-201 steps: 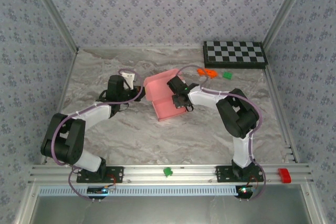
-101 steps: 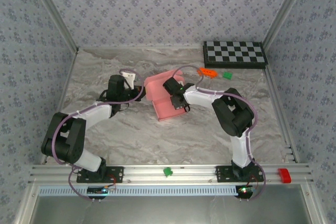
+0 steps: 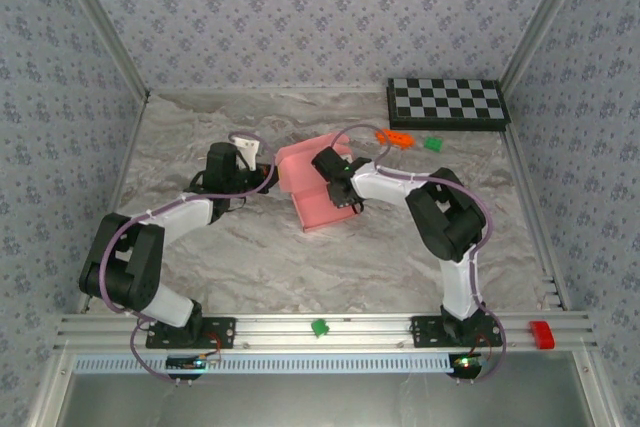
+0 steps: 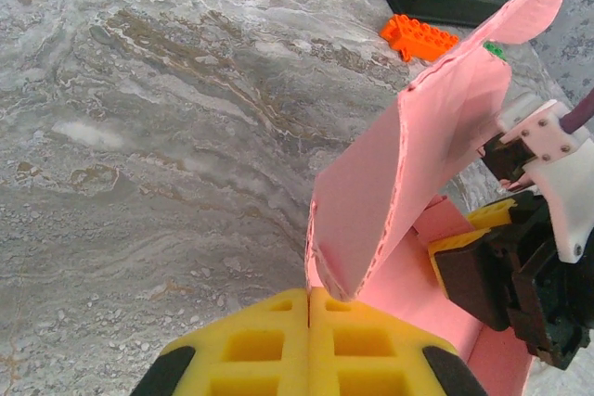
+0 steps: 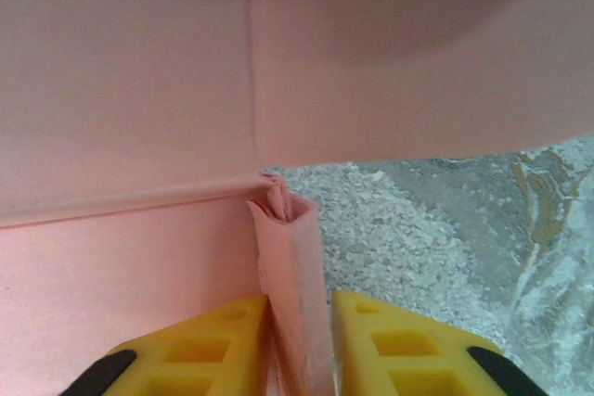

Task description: Fold the paper box

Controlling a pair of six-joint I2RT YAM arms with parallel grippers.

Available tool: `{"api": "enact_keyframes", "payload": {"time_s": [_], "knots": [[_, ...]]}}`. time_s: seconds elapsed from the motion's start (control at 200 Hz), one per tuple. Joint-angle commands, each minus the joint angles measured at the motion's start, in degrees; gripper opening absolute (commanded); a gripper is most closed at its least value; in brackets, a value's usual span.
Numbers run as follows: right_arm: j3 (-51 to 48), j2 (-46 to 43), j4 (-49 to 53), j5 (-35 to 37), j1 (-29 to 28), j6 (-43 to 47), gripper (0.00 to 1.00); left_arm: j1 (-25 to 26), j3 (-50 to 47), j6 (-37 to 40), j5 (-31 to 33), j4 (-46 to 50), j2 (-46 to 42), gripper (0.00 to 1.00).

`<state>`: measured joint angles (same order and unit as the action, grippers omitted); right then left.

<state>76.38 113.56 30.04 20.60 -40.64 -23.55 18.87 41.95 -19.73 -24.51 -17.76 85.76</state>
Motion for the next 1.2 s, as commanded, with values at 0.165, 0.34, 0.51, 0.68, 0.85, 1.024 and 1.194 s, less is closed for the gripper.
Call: {"api": "enact_keyframes", "payload": {"time_s": [0.165,0.34,0.51,0.68,0.85,1.024,1.194], "knots": [[-0.2,-4.1,1.8,-0.6,0.4,-1.6,0.33,-0.1,2.2,1.5,-1.9,-0.7,0.9,0.00],[-0.6,-5.1,1.9,-2.0,0.5,-1.6,0.38,0.0,2.3,1.8,-2.1,-0.8,1.0,0.00],[-1.7,-6.6,2.5,-4.2,0.6,-0.8,0.40,0.1,2.6,1.8,-2.3,-0.7,1.2,0.00],[-3.1,-8.0,3.6,-5.3,0.7,-0.2,0.40,0.1,2.7,1.8,-2.4,-0.6,1.3,0.00],[-4.3,-8.4,4.1,-5.1,0.7,-0.1,0.39,0.1,3.0,1.8,-2.4,-0.5,1.4,0.00],[-4.7,-8.6,5.7,-4.4,0.7,-0.1,0.33,0.1,3.0,1.9,-2.5,-0.5,1.5,0.00],[-5.1,-8.4,6.3,-4.2,0.7,0.4,0.30,0.2,3.0,1.7,-2.6,-0.5,1.8,0.00]]}}
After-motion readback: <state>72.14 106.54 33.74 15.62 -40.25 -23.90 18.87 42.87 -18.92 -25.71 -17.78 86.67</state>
